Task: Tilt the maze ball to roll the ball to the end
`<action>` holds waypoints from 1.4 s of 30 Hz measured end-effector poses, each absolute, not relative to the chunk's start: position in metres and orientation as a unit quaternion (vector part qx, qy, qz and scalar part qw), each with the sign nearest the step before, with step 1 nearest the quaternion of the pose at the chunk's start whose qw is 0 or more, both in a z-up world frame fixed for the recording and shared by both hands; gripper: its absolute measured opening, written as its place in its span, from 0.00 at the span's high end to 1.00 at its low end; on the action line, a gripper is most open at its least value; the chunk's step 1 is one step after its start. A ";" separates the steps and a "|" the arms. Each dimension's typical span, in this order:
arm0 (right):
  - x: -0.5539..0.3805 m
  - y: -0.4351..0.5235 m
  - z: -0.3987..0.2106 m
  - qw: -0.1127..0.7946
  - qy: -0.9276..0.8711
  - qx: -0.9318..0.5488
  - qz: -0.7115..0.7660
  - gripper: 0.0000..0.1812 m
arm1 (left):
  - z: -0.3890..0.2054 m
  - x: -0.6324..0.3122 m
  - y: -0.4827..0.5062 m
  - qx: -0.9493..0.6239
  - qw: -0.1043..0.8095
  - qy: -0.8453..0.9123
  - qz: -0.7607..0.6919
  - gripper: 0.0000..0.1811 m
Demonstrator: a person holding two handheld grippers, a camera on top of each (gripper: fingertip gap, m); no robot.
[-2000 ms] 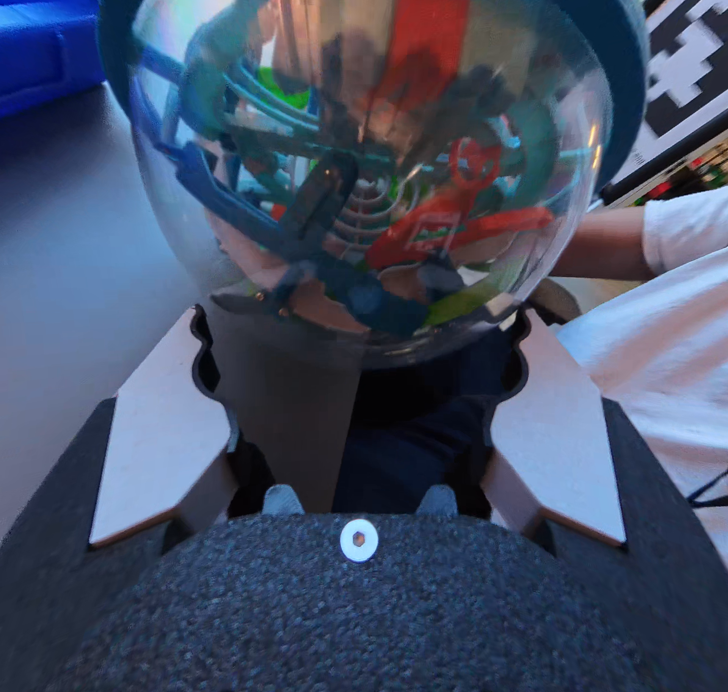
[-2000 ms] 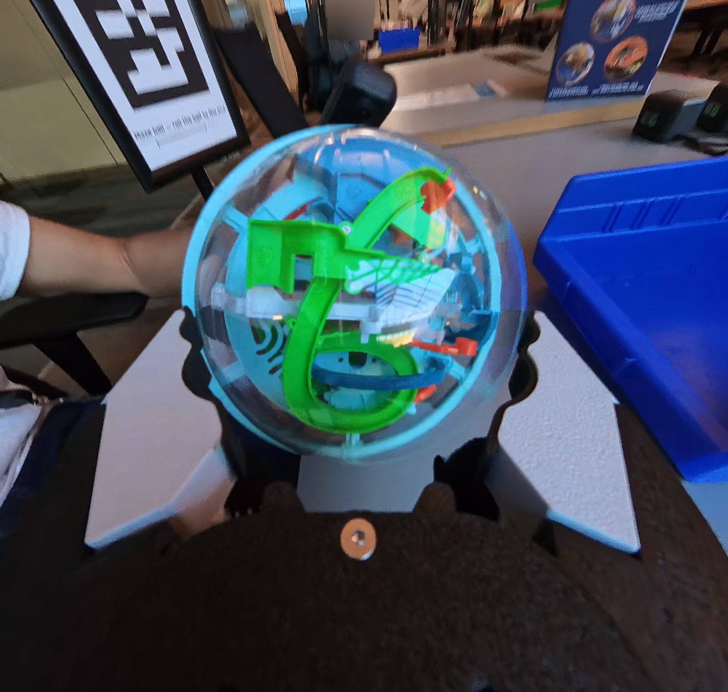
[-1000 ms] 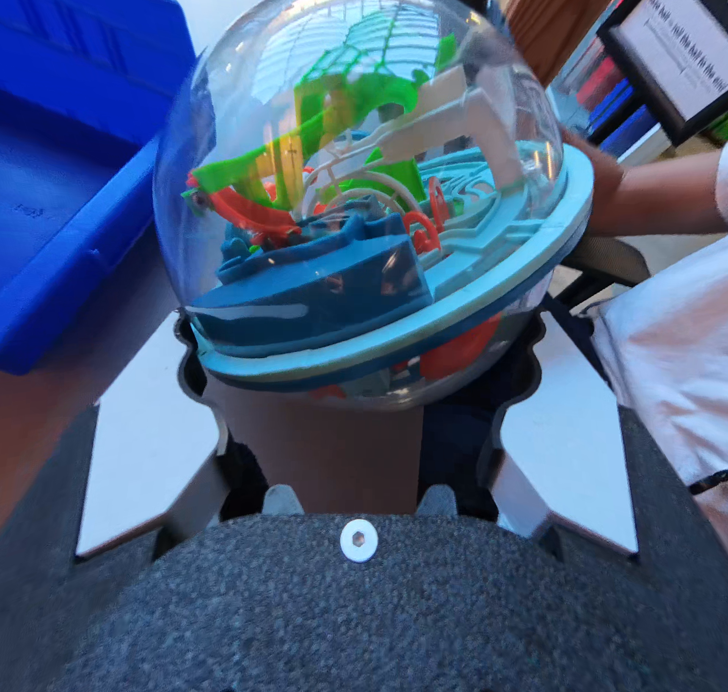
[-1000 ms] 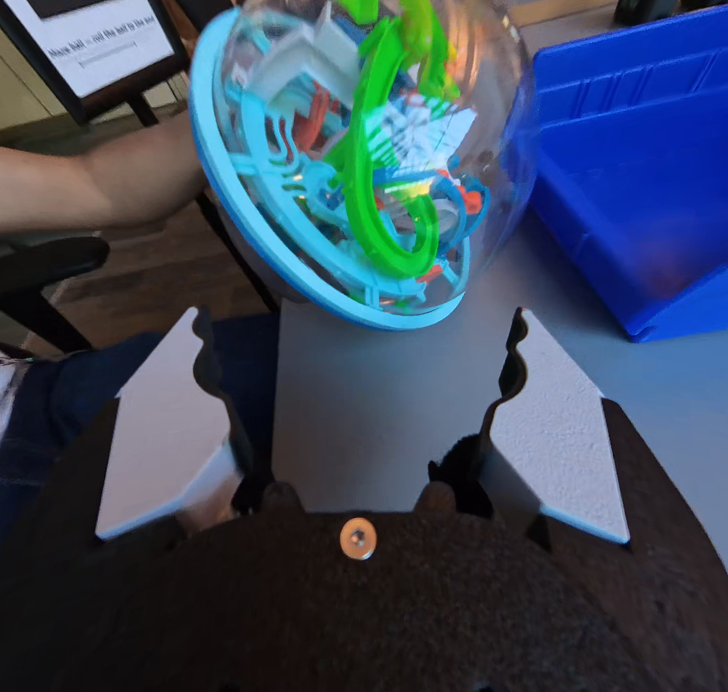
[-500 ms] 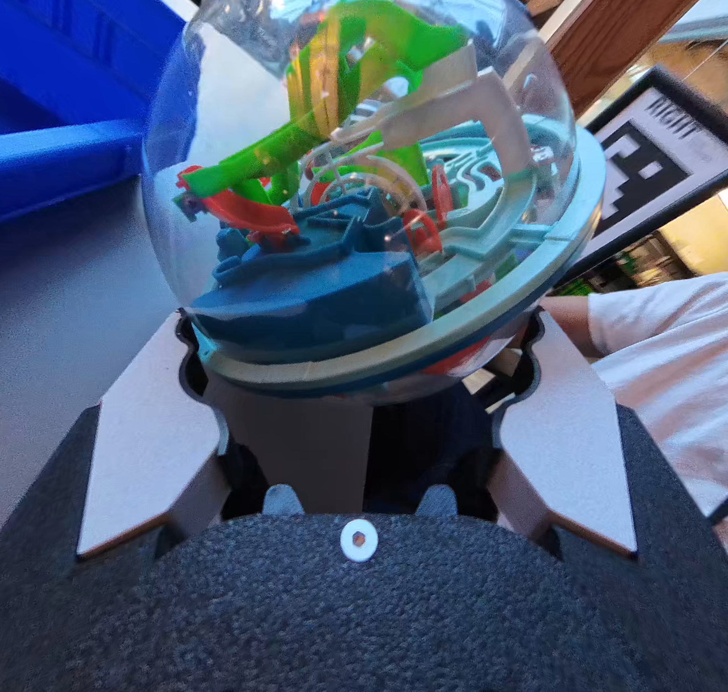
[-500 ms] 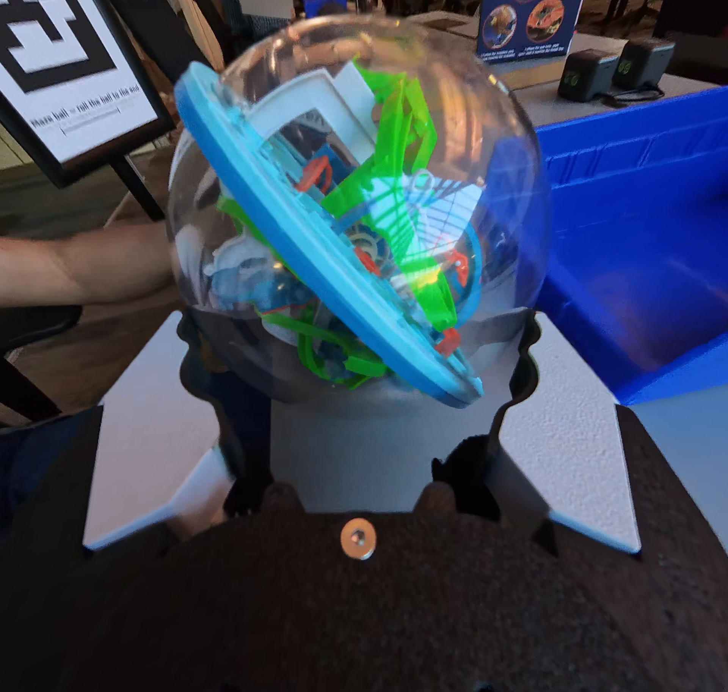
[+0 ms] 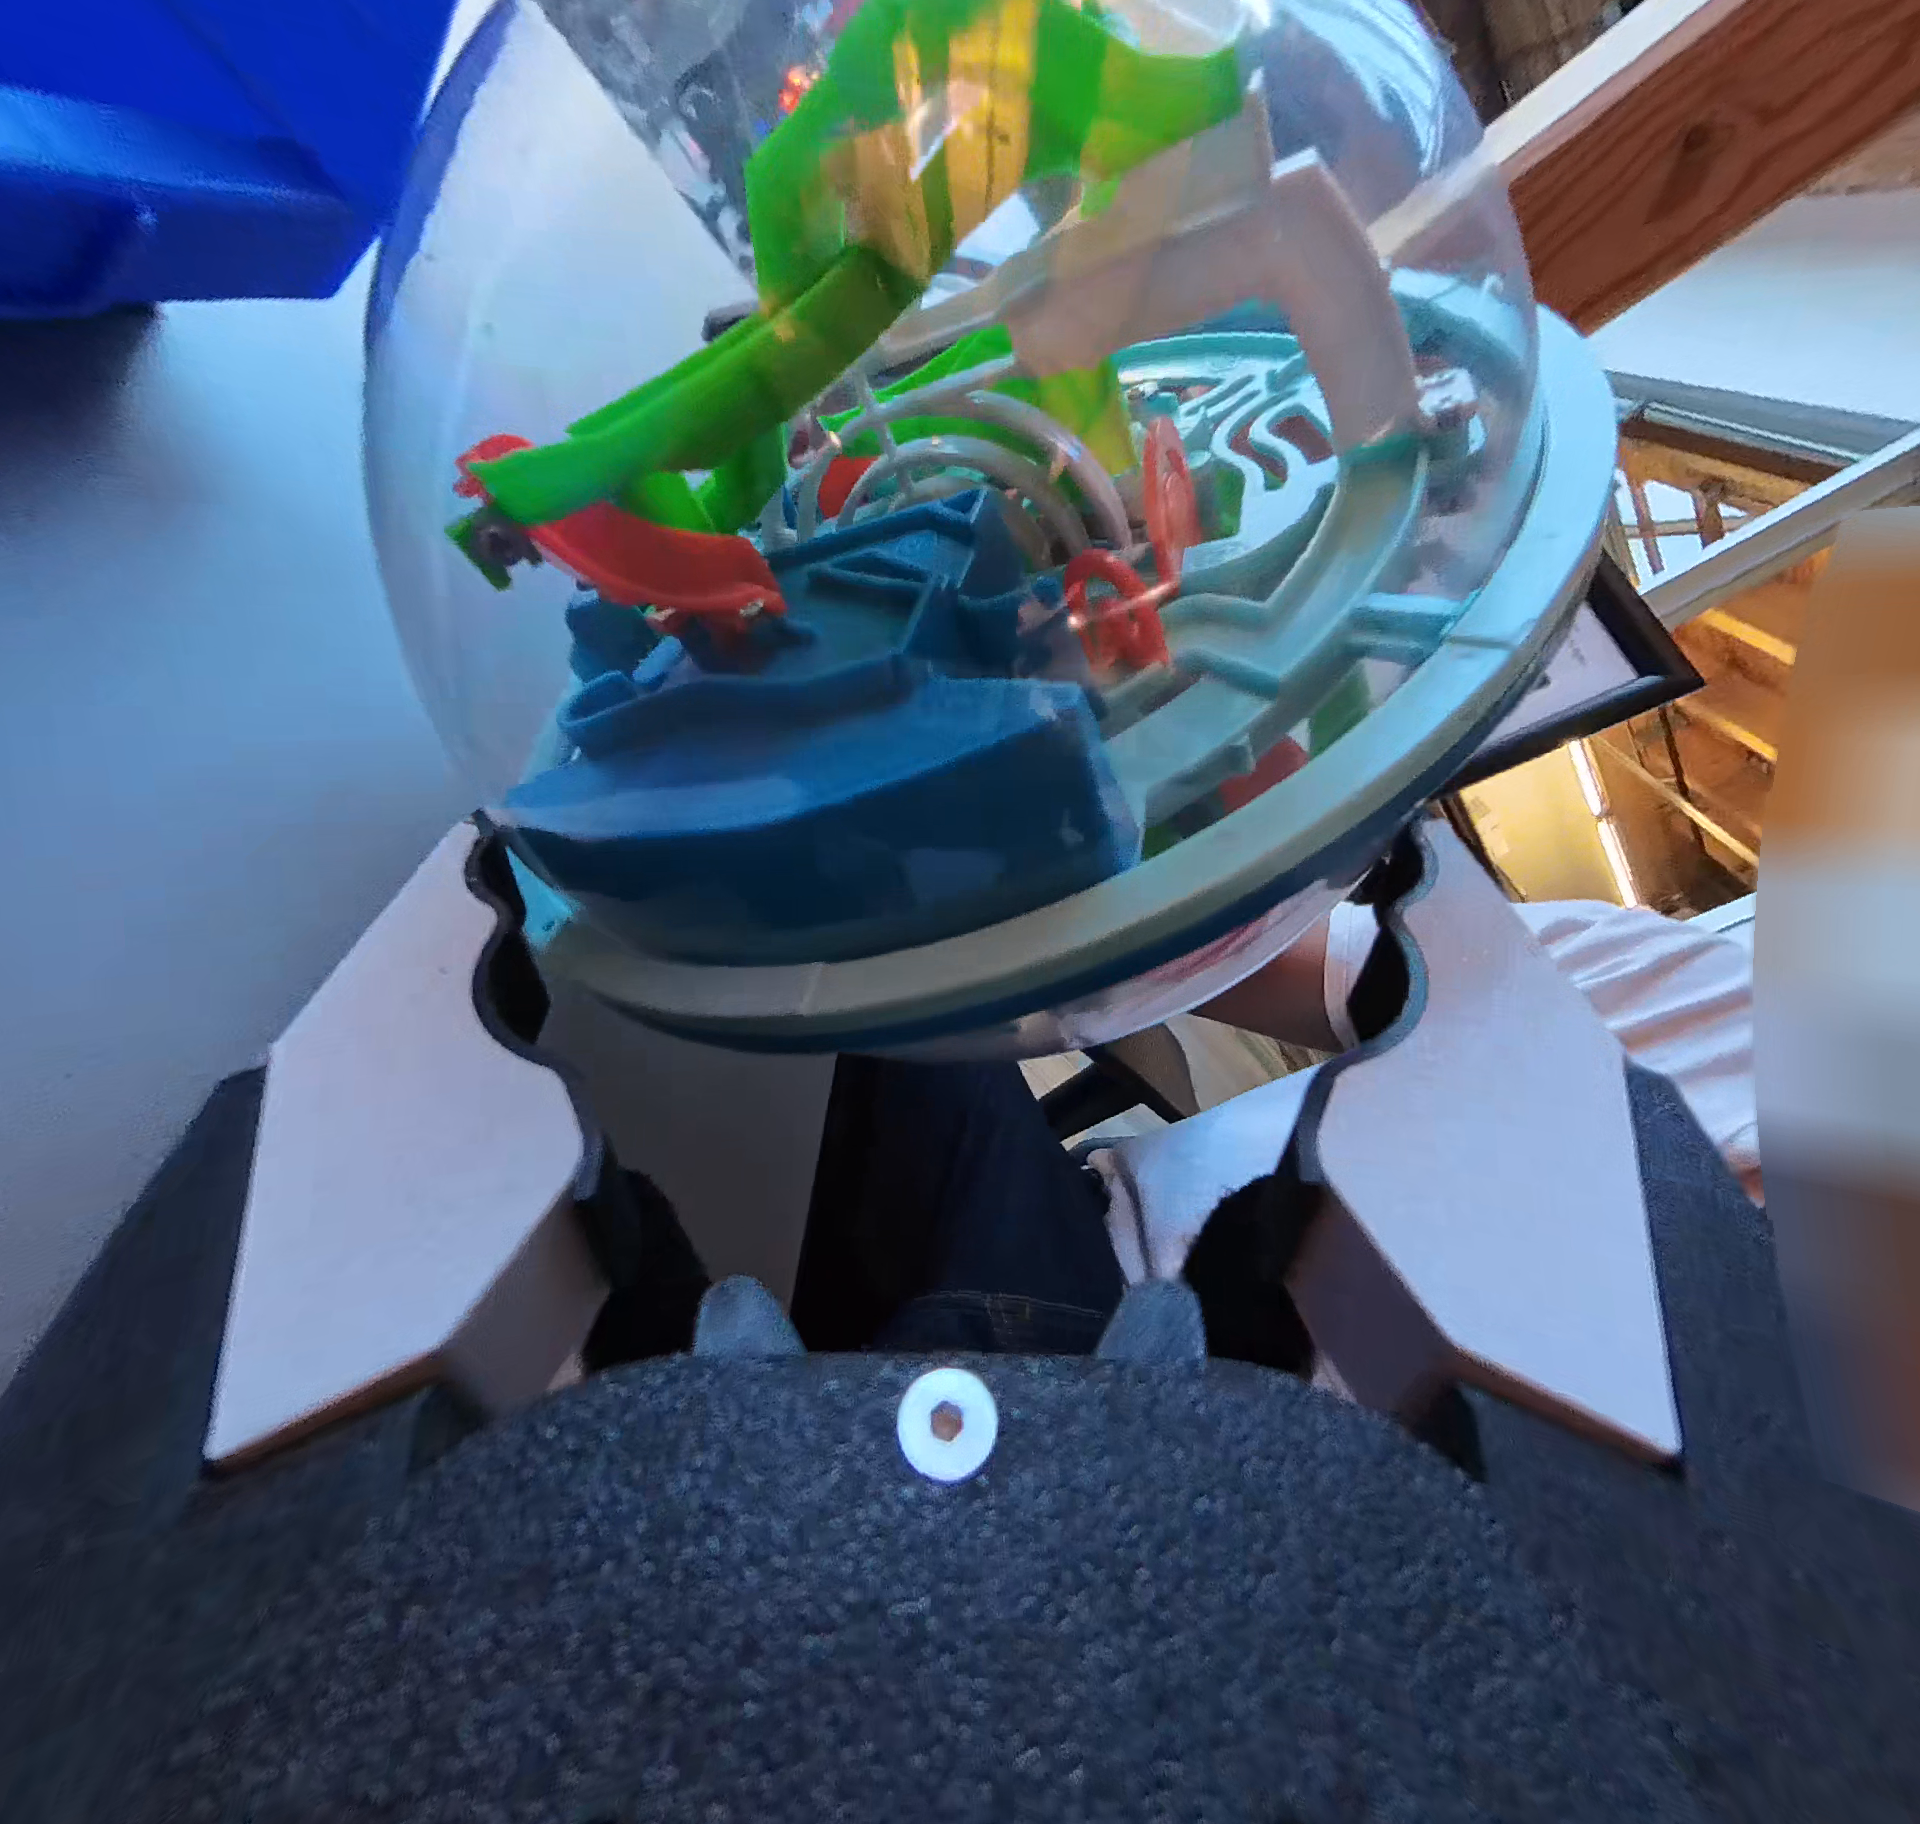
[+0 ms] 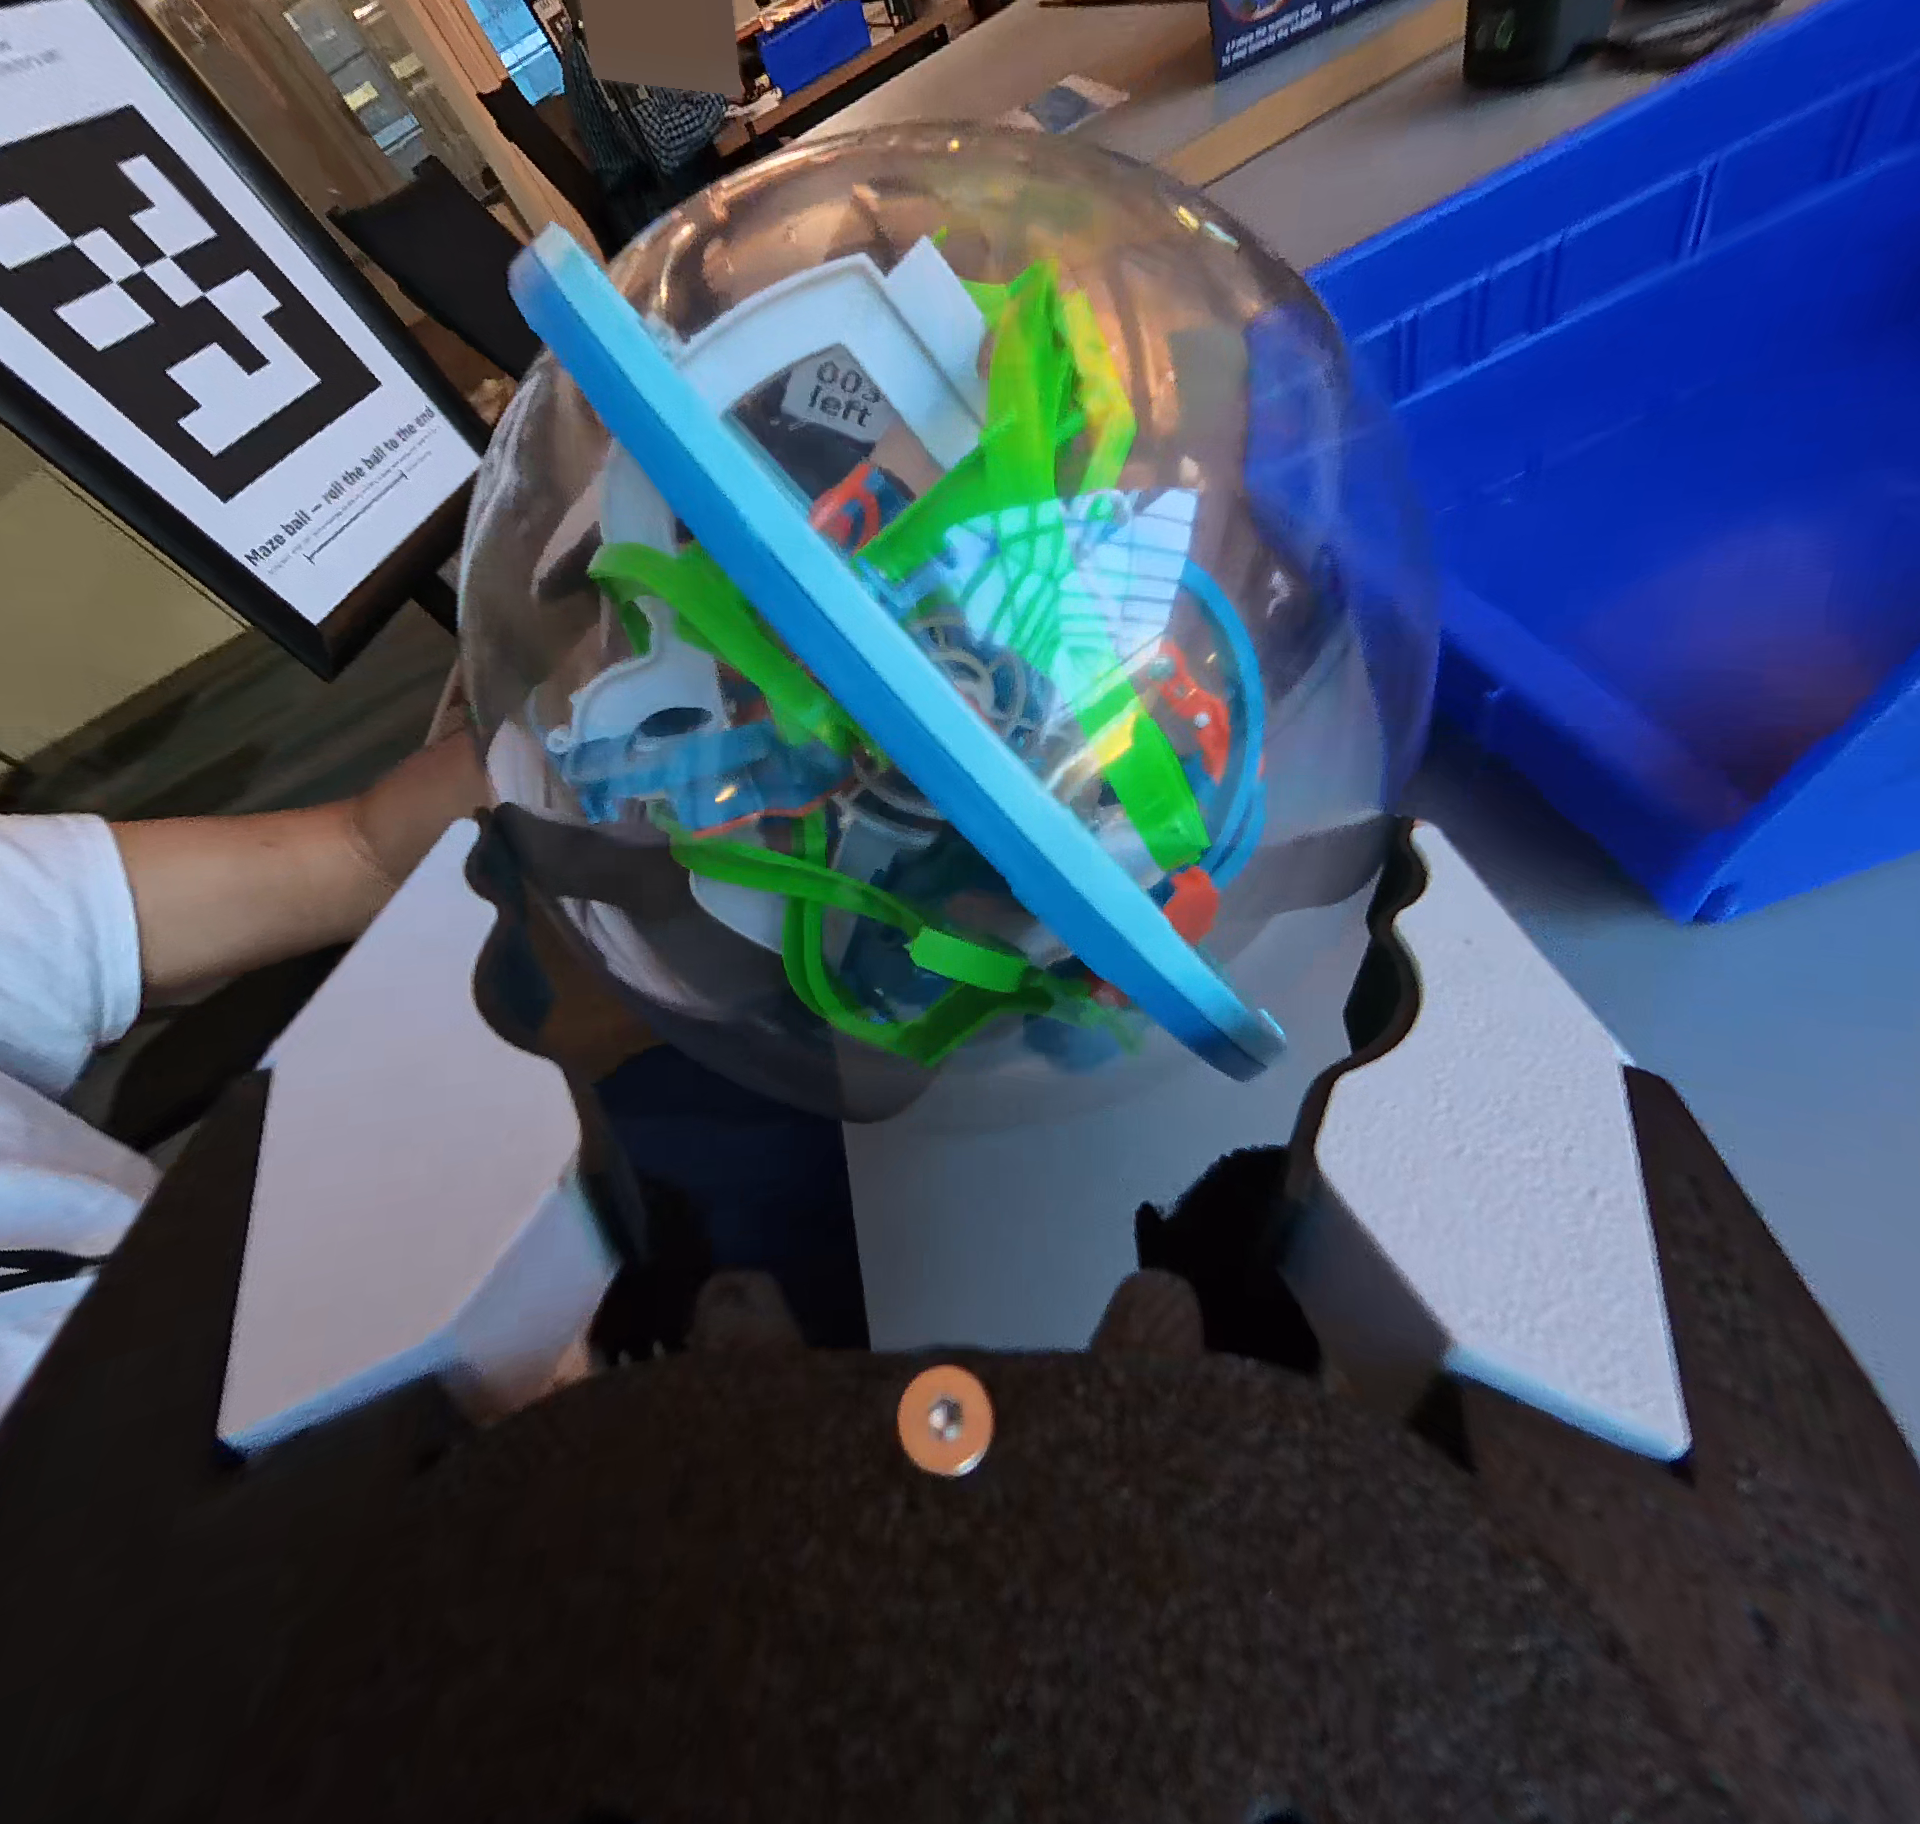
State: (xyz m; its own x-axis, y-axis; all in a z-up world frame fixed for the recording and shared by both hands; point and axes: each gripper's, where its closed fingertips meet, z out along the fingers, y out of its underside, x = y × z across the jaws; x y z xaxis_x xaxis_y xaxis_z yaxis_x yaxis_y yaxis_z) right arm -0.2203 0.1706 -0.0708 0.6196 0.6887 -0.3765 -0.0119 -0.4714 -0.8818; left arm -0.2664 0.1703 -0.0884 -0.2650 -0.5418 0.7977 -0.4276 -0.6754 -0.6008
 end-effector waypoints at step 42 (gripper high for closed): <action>-0.195 0.178 -0.117 0.508 -0.274 -0.748 0.325 0.18 | -0.093 -0.257 0.224 -0.667 0.110 0.538 -0.503 0.13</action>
State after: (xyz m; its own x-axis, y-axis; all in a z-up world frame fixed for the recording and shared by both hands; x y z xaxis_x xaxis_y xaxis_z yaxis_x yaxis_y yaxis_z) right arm -0.1951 0.1779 -0.1170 0.6376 0.7417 -0.2083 0.0796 -0.3324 -0.9398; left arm -0.2569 0.2236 -0.0927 -0.0857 -0.8286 0.5533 -0.6080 -0.3964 -0.6879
